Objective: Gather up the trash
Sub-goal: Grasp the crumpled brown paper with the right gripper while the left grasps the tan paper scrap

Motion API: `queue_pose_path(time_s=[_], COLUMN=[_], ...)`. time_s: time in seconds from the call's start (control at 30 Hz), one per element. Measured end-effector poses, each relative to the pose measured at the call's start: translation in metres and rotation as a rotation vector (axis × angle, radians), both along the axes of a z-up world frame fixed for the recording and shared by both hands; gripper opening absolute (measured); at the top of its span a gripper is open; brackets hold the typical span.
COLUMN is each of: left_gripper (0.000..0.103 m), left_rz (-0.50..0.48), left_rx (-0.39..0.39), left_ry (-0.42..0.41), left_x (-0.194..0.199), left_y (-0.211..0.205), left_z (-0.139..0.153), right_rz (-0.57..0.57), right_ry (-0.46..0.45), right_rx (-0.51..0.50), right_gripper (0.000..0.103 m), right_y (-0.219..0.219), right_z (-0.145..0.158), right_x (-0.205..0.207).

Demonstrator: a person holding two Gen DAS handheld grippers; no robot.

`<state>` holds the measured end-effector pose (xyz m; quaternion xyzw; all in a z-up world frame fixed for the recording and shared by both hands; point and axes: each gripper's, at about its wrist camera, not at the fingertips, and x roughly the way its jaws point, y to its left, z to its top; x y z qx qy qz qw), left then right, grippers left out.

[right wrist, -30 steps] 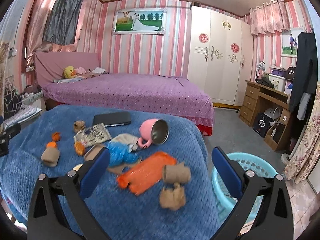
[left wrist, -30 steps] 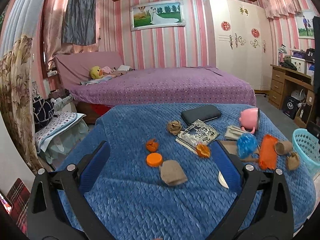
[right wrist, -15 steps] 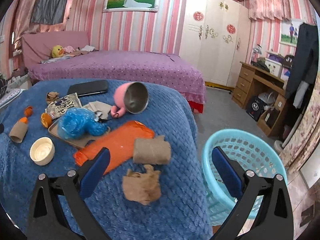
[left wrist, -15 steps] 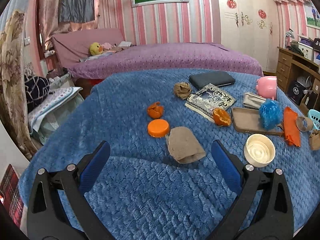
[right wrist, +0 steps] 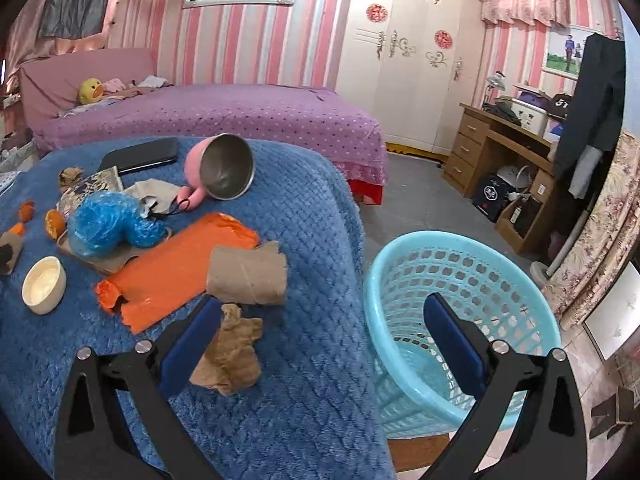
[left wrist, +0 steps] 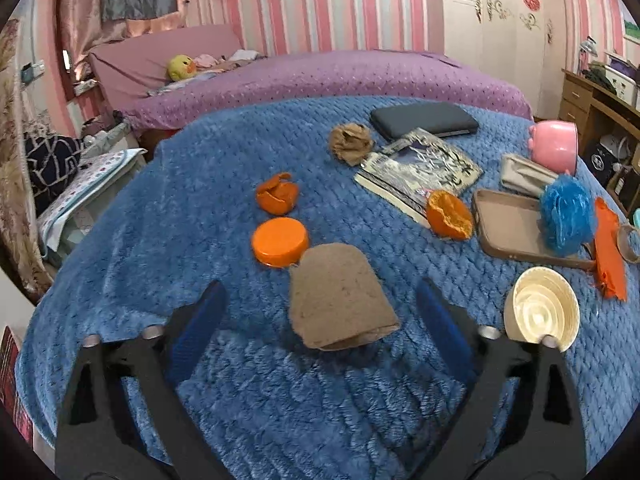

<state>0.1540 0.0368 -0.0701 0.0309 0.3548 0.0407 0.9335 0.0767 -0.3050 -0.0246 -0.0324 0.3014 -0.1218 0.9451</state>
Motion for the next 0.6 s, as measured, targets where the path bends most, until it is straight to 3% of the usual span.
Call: queue_pose_path(time_s=[0.1, 0.13, 0.27, 0.3, 0.6], left_gripper=[0.050, 0.048, 0.046, 0.040, 0.039], left_rz=[-0.037, -0.047, -0.042, -0.041, -0.053], left_rx=[-0.041, -0.059, -0.089, -0.100, -0.101], left_ry=[0.043, 0.051, 0.028, 0.022, 0.006], left_x=[0.003, 0.003, -0.004, -0.006, -0.026], left_y=[0.001, 0.002, 0.007, 0.010, 0.021], left_z=[-0.005, -0.006, -0.001, 0.001, 0.008], right_rz=[0.019, 0.027, 0.063, 0.072, 0.115], right_ry=[0.008, 0.009, 0.022, 0.025, 0.078], right_rx=[0.013, 0.021, 0.025, 0.021, 0.047], right_gripper=[0.099, 0.099, 0.099, 0.099, 0.099], right_y=[0.005, 0.006, 0.016, 0.019, 0.025], right_z=[-0.001, -0.001, -0.004, -0.005, -0.020], right_x=[0.002, 0.002, 0.000, -0.001, -0.002])
